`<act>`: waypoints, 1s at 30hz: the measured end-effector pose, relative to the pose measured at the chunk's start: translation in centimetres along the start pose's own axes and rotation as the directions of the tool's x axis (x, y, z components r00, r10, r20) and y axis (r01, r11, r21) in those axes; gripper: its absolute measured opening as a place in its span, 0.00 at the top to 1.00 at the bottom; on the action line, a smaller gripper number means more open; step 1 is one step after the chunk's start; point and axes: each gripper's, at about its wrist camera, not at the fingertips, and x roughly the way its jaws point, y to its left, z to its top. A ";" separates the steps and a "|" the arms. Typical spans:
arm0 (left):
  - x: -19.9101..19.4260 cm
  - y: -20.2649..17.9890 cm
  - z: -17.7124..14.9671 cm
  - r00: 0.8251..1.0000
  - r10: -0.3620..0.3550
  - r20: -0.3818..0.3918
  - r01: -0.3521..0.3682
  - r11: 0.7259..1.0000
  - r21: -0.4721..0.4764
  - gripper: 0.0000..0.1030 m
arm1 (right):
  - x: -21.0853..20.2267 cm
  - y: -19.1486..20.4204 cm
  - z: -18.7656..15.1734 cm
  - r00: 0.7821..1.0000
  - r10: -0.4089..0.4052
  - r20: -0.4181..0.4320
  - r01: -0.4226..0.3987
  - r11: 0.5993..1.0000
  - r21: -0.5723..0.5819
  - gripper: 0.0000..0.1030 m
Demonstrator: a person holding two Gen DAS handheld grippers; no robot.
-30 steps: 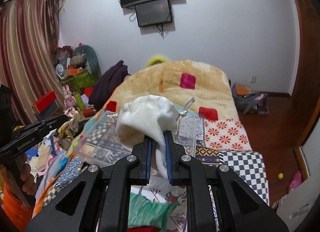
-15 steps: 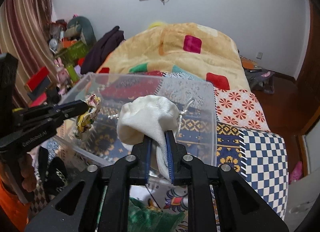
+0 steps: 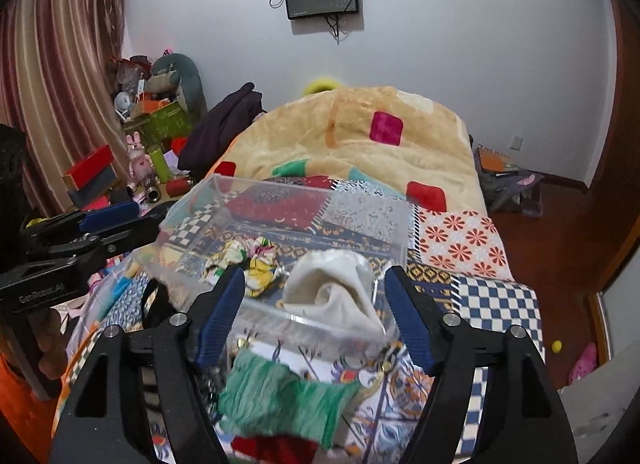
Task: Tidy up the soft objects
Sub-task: 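Grasp the green knitted glove with the right tool while the left tool grasps the tote bag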
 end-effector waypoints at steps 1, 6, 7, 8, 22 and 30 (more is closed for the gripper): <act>-0.3 -0.1 -0.4 1.000 -0.004 -0.002 0.004 1.000 -0.004 0.39 | -0.2 0.0 -0.4 1.000 -0.002 -0.007 0.002 1.000 -0.004 0.32; -0.6 -1.4 -2.5 0.999 -0.021 -0.049 0.021 1.000 -0.009 0.34 | -0.5 0.1 -2.4 0.998 -0.026 -0.053 0.025 0.999 -0.023 0.32; -0.5 -1.9 -3.1 0.998 -0.023 -0.060 0.022 1.000 -0.004 0.30 | -0.4 0.1 -2.8 0.998 -0.029 -0.063 0.027 0.999 -0.025 0.32; -0.3 -2.2 -3.5 0.997 -0.021 -0.068 0.021 1.000 0.000 0.27 | -0.3 0.1 -3.2 0.997 -0.030 -0.074 0.028 0.999 -0.027 0.32; 2.8 -2.3 -6.2 0.989 0.040 -0.139 -0.040 0.999 0.001 0.34 | 2.6 -1.2 -7.3 0.977 0.029 -0.210 -0.022 0.999 0.038 0.44; 1.9 -1.6 -7.0 0.990 0.015 -0.142 -0.016 1.000 -0.004 0.80 | 2.3 -0.2 -7.5 0.975 0.055 -0.216 -0.051 0.998 0.023 0.75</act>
